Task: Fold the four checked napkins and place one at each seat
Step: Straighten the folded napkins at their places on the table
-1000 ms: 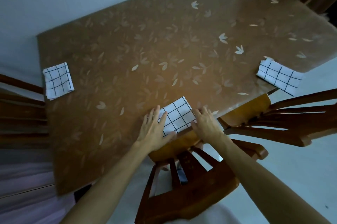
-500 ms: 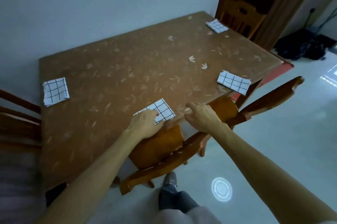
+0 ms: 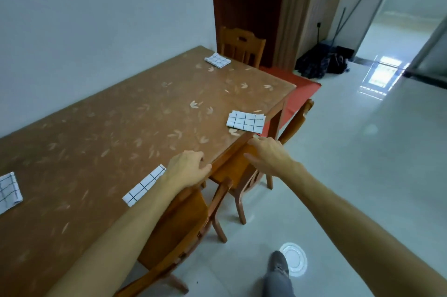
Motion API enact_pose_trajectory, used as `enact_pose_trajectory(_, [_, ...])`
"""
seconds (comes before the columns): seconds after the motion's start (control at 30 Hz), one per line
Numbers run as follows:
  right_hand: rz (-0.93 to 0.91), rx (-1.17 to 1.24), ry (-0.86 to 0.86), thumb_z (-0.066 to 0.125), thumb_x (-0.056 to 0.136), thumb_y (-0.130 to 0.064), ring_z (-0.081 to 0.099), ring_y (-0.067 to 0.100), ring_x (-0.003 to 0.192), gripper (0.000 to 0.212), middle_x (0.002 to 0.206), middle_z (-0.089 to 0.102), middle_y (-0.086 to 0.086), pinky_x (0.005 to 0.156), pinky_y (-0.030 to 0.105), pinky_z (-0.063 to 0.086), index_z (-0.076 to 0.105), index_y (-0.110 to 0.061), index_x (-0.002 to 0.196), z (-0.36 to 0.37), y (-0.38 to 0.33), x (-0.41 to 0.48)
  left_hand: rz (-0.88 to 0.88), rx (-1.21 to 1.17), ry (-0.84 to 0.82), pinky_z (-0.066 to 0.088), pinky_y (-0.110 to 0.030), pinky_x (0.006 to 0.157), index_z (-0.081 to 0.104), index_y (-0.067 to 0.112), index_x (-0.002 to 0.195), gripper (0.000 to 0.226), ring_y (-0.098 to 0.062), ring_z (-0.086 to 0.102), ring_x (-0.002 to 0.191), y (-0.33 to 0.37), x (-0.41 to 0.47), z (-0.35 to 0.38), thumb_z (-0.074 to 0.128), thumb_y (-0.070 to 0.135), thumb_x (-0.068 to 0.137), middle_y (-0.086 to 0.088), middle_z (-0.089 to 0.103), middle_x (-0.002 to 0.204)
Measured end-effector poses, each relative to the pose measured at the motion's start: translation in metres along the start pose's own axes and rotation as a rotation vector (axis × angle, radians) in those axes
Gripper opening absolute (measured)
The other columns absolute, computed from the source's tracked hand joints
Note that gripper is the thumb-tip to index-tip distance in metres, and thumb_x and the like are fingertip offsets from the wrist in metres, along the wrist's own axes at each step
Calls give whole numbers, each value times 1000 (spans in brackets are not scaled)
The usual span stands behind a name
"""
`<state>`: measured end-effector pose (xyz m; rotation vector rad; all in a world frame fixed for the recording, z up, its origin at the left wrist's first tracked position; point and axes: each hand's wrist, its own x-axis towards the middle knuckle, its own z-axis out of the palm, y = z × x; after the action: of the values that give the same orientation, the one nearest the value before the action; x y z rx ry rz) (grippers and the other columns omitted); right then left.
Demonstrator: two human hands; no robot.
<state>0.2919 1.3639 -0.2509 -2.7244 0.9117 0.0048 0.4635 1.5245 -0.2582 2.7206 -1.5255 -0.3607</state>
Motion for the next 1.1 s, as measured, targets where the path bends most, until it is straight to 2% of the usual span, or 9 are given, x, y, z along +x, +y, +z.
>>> enact_pose_trajectory(0.1, [36,14,25,50,94,-41,63,27,100,39,114,66,6,86,41,51,61,-17,123,-15,39,14,48,-10,38,52,-37,82,65,17,120,44,-27,65,109,33,36,-8,50,52,96,-5,64,133])
enact_pose_trajectory(0.23, [54,22,59,48,94,-42,62,26,94,40,106,65,6,83,41,51,60,-17,123,-33,92,39,47,0,50,48,-33,74,63,21,120,42,-24,64,101,80,91,-12,47,52,98,-4,67,117])
enact_pose_trajectory(0.37, [75,31,26,49,94,-43,63,27,90,35,98,64,6,83,44,53,60,-14,110,-46,151,69,45,-30,47,48,-32,69,64,21,109,31,-24,66,95,132,138,-12,50,47,99,-1,69,108])
enact_pose_trajectory(0.47, [67,22,-3,50,94,-44,64,25,93,35,102,66,3,86,43,54,59,-19,116,-48,189,93,29,-53,34,45,-31,65,63,19,103,30,-23,65,91,157,171,-9,50,45,99,-2,70,105])
enact_pose_trajectory(0.57, [52,35,-19,50,94,-43,64,24,94,34,103,66,2,87,42,54,60,-18,116,-48,212,114,21,-34,31,44,-30,65,63,19,107,29,-23,64,93,169,194,-6,50,44,100,-2,69,107])
enact_pose_trajectory(0.63, [35,37,-42,50,96,-41,65,24,93,33,103,66,3,86,42,55,59,-18,117,-45,221,130,13,-39,26,45,-31,66,63,20,114,30,-23,65,96,171,210,-2,50,44,99,-2,69,109])
enact_pose_trajectory(0.73, [-6,49,-91,50,98,-37,64,25,100,39,115,65,5,91,44,54,55,-17,131,-36,226,163,-13,-64,14,45,-31,69,61,21,120,31,-24,64,101,163,237,8,52,41,98,-3,65,114])
enact_pose_trajectory(0.93, [-10,6,-233,48,97,-38,59,31,113,46,126,60,10,98,44,48,49,-15,137,0,224,231,-57,-64,-31,52,-39,86,54,21,132,39,-26,54,117,126,296,42,58,37,96,-4,54,129])
enact_pose_trajectory(1.1, [104,86,-430,47,99,-28,59,36,116,46,131,57,17,89,41,48,41,-9,140,47,220,291,-61,-5,-80,44,-42,99,52,20,137,49,-30,41,132,96,349,79,62,40,93,-10,41,147])
